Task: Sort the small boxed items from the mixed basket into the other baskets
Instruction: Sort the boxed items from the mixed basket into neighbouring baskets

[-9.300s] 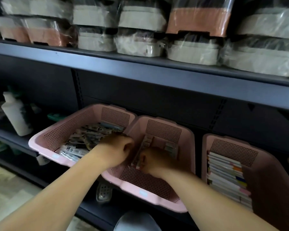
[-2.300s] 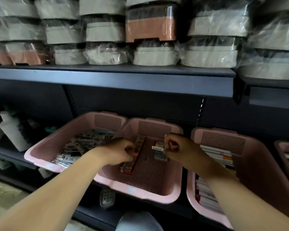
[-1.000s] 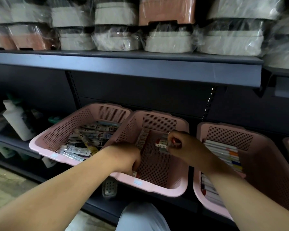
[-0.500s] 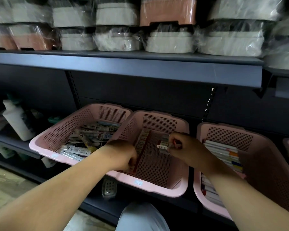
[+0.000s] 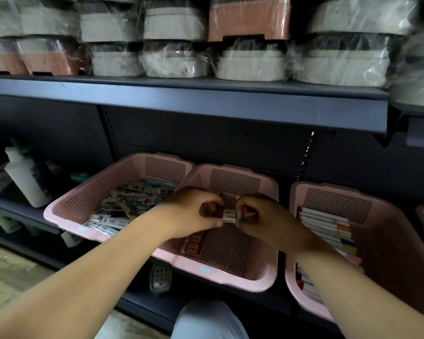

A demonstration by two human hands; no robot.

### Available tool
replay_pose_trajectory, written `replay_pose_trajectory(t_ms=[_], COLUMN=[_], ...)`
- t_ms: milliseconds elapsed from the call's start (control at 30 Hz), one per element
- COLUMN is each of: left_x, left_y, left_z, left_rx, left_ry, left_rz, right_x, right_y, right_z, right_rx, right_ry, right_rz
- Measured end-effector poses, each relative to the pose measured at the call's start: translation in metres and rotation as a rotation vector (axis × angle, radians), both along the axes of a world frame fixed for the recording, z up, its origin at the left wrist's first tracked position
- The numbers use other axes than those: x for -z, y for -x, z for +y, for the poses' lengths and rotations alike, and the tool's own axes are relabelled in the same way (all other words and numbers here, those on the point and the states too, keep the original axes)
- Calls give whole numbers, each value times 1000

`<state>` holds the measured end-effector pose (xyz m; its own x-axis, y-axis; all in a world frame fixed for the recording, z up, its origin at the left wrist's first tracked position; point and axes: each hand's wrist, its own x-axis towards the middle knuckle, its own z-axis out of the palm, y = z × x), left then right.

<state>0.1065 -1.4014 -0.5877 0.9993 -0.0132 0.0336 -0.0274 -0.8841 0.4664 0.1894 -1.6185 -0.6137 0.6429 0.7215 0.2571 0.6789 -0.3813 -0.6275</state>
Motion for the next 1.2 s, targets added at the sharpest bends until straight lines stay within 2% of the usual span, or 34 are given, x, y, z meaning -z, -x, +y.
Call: replay_pose_trajectory(t_ms=[133, 233, 333, 500, 667, 800, 833, 900, 1033, 1100, 1200], left_x=[-9, -7, 0, 11, 15, 16, 18, 16, 3, 0, -5], left_y=[2, 6, 6, 3, -3, -3, -2, 2, 16, 19, 19], left_z=[-8, -13, -14, -18, -13, -11, -10, -6, -7, -7, -5], left_rx=[12, -41, -118, -138, -286, -252, -248, -228, 17, 80, 100], left_ry=[-117, -143, -48, 116, 333, 482, 456, 282, -202, -304, -326], left_rz=[-49, -73, -50, -40, -107, -65, -84, -136, -272, -297, -284], right_x=[-1, 1, 4, 7, 8, 7, 7, 4, 3, 5, 6], right_y=[5, 6, 7, 15, 17, 18, 18, 17, 14, 14, 15], right_z=[7, 11, 19, 28, 27, 30, 31, 31, 32, 35, 37], right_rx=[-42, -65, 14, 133, 97, 88, 93, 92, 74, 66, 74], right_ry=[-38, -128, -251, -336, -229, -191, -204, -200, -139, -133, -70], right_rz=[17, 104, 212, 411, 363, 380, 409, 478, 562, 607, 599])
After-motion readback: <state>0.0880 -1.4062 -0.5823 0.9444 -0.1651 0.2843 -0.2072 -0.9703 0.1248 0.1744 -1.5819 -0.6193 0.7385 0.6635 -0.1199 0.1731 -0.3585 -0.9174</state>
